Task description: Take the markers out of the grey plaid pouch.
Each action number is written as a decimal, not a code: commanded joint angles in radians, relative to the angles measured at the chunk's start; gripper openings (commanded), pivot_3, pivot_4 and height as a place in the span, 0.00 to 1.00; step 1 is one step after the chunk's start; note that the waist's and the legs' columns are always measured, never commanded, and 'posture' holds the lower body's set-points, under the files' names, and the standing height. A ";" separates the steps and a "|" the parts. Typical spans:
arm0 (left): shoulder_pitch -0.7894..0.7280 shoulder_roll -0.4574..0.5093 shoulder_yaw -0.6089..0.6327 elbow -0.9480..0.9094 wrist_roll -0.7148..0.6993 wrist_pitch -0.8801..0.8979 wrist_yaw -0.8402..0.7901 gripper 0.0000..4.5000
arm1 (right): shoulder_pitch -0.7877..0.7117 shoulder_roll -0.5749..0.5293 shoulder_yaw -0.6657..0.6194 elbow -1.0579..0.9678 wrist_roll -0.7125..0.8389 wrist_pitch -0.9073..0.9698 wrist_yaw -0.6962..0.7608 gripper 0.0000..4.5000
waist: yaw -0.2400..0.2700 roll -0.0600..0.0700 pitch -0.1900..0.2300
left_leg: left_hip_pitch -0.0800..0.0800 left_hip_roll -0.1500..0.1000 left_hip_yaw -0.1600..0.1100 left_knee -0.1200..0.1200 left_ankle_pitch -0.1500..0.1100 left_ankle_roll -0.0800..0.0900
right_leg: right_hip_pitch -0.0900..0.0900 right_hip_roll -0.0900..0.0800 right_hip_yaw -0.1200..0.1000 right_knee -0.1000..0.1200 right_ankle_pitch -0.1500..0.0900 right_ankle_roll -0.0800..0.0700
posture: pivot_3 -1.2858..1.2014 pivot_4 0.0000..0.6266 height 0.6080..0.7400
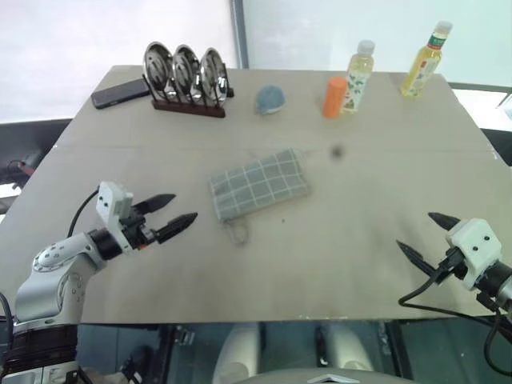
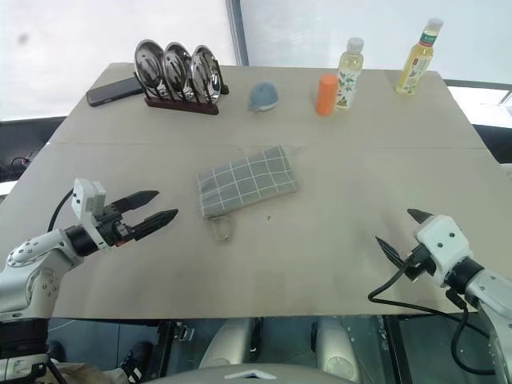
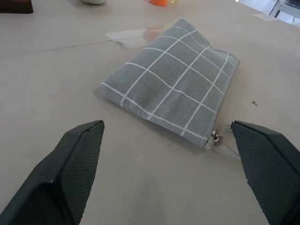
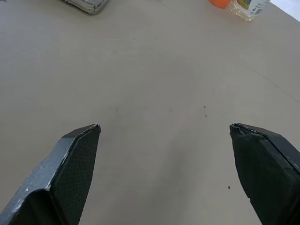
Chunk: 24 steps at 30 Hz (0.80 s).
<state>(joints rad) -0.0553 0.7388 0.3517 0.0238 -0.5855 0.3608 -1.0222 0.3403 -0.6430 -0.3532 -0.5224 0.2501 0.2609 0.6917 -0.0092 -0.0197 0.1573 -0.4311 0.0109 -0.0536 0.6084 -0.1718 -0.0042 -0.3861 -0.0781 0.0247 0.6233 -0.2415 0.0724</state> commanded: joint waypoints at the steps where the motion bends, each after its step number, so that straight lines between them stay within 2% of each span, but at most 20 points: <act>1: -0.014 0.015 0.023 -0.013 0.007 -0.026 0.001 1.00 | -0.012 -0.006 -0.020 -0.014 0.014 -0.019 0.001 1.00 | 0.000 0.000 0.000 | 0.000 0.000 0.001 0.000 0.000 0.000 | 0.000 0.000 0.000 0.000 0.000 0.000 | 0.52 0.24 1.00; 7: -0.109 0.010 -0.023 0.062 0.146 -0.243 0.010 1.00 | -0.055 0.023 0.015 -0.068 0.047 -0.054 0.004 1.00 | 0.006 -0.002 0.000 | 0.000 0.000 0.004 0.000 -0.002 -0.003 | 0.000 -0.002 0.000 0.000 0.000 0.000 | 0.52 0.24 1.00; 12: -0.191 0.019 -0.082 0.214 0.344 -0.594 0.037 1.00 | -0.070 0.021 0.073 -0.149 0.082 -0.083 0.040 1.00 | 0.006 -0.002 0.000 | 0.000 0.000 0.005 0.000 0.000 0.001 | 0.000 -0.001 0.001 0.000 0.000 0.000 | 0.52 0.24 1.00; 19: -0.445 0.139 -0.245 0.702 0.663 -1.272 0.088 1.00 | -0.141 -0.029 0.175 -0.264 0.144 -0.079 0.118 1.00 | 0.018 -0.003 0.000 | 0.000 0.001 0.006 0.001 0.000 0.001 | 0.000 0.001 0.001 0.000 0.000 0.000 | 0.52 0.24 1.00; 24: -0.631 0.195 -0.413 0.982 0.966 -1.570 0.280 1.00 | -0.203 -0.046 0.205 -0.282 0.158 -0.054 0.112 1.00 | 0.026 -0.004 0.000 | -0.001 0.000 0.007 0.001 0.000 0.001 | 0.000 0.000 0.001 0.000 0.000 0.000 | 0.52 0.24 1.00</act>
<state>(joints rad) -0.6328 0.8997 -0.0309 0.9599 0.2809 -1.1109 -0.8194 0.1494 -0.6819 -0.1493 -0.7666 0.3891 0.2027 0.8069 0.0164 -0.0236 0.1569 -0.4318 0.0114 -0.0468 0.6096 -0.1716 -0.0031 -0.3861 -0.0777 0.0253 0.6238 -0.2411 0.0727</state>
